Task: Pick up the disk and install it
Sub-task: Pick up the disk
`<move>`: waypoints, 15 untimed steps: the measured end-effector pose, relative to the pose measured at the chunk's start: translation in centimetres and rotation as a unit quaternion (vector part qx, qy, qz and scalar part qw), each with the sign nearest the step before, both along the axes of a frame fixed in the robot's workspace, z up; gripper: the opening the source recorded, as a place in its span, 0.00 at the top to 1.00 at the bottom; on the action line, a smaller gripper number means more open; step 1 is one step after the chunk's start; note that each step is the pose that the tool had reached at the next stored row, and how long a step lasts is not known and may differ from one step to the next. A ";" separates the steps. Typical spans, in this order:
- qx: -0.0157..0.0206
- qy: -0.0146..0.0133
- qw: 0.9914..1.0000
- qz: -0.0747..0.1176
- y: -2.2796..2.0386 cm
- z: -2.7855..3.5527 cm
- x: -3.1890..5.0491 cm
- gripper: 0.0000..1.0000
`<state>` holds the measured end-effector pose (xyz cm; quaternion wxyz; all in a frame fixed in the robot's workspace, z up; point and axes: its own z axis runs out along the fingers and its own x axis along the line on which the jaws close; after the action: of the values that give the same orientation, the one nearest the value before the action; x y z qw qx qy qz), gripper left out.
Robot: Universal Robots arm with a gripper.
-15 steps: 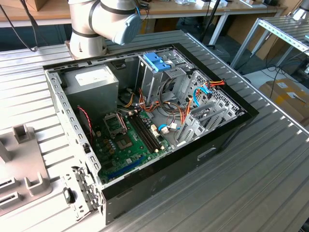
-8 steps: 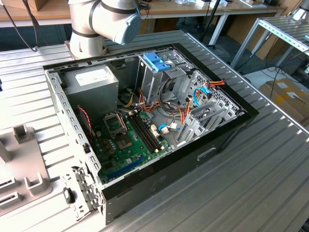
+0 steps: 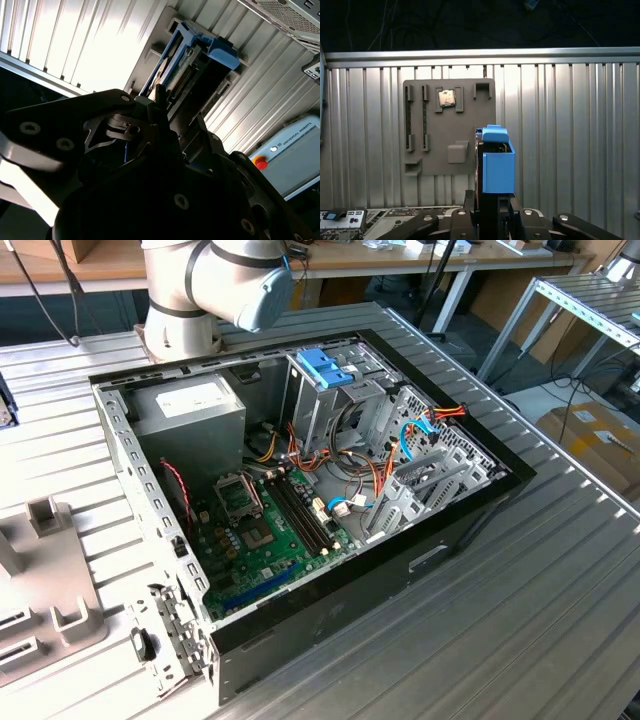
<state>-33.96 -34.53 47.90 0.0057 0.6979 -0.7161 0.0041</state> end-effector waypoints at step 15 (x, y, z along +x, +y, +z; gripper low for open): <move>0.000 0.000 1.000 0.000 0.00 0.00 0.27 0.65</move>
<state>-33.68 -34.53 47.90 0.0057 0.6980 -0.7161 0.0041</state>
